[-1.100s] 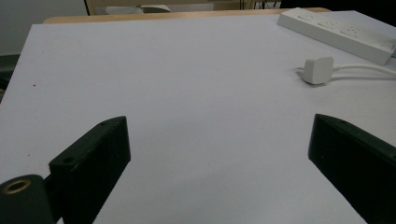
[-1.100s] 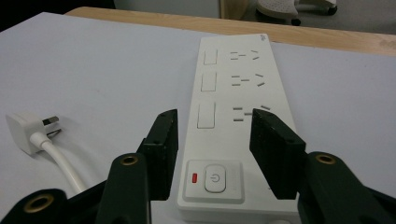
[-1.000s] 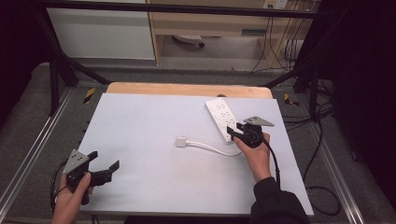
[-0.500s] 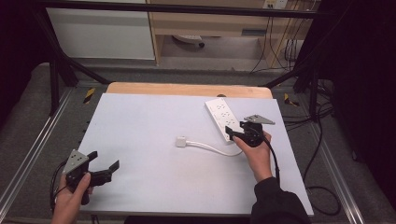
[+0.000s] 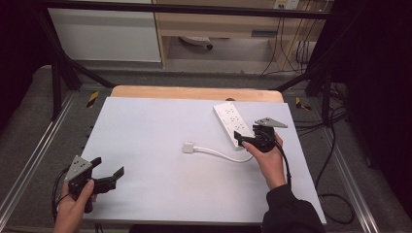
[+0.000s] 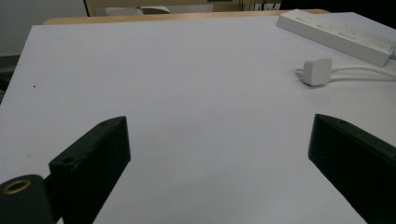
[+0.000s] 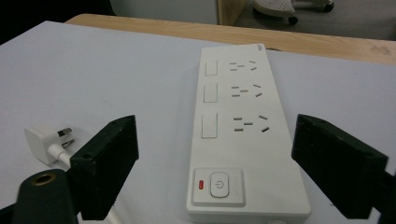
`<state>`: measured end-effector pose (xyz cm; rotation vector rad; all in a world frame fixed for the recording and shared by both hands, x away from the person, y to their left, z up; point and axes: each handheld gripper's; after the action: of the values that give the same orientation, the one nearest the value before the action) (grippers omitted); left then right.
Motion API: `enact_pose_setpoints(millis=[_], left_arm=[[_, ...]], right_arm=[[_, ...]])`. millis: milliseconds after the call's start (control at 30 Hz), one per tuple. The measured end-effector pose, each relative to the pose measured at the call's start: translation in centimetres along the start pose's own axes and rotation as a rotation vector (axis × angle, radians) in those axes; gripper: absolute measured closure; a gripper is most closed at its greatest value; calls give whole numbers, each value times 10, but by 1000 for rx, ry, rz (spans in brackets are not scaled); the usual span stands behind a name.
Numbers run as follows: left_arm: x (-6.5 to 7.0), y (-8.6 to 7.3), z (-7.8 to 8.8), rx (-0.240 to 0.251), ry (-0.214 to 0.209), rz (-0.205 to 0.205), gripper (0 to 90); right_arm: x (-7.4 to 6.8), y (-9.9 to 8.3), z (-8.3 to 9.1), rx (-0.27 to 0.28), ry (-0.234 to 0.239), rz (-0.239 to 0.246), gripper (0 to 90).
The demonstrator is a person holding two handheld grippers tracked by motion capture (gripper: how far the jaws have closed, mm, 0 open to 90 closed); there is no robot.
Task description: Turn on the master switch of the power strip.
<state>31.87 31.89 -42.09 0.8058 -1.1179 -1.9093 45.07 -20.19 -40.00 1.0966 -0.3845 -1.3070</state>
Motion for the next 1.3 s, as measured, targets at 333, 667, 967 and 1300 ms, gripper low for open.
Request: enact_pose_setpoints(millis=[333, 667, 967, 1300], left_arm=[[0, 0, 0, 1, 1, 3, 56], [0, 0, 0, 3, 1, 6, 56], [0, 0, 1, 7, 1, 8, 56], [0, 0, 2, 10, 1, 4, 57]], right_arm=[[-5, 4, 9, -2, 0, 12, 63], [-7, 7, 22, 37, 10, 27, 87], [-7, 9, 37, 50, 25, 39, 83], [0, 7, 52, 69, 24, 38, 83]])
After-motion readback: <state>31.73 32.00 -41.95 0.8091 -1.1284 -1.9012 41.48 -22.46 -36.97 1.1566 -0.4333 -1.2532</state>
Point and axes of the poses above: each handheld gripper's, and its own axes: z roughly backward along the jaws, y roughly out of its top, x roughly to its right, and after that the axes turned 14 degrees about -z, right-handed
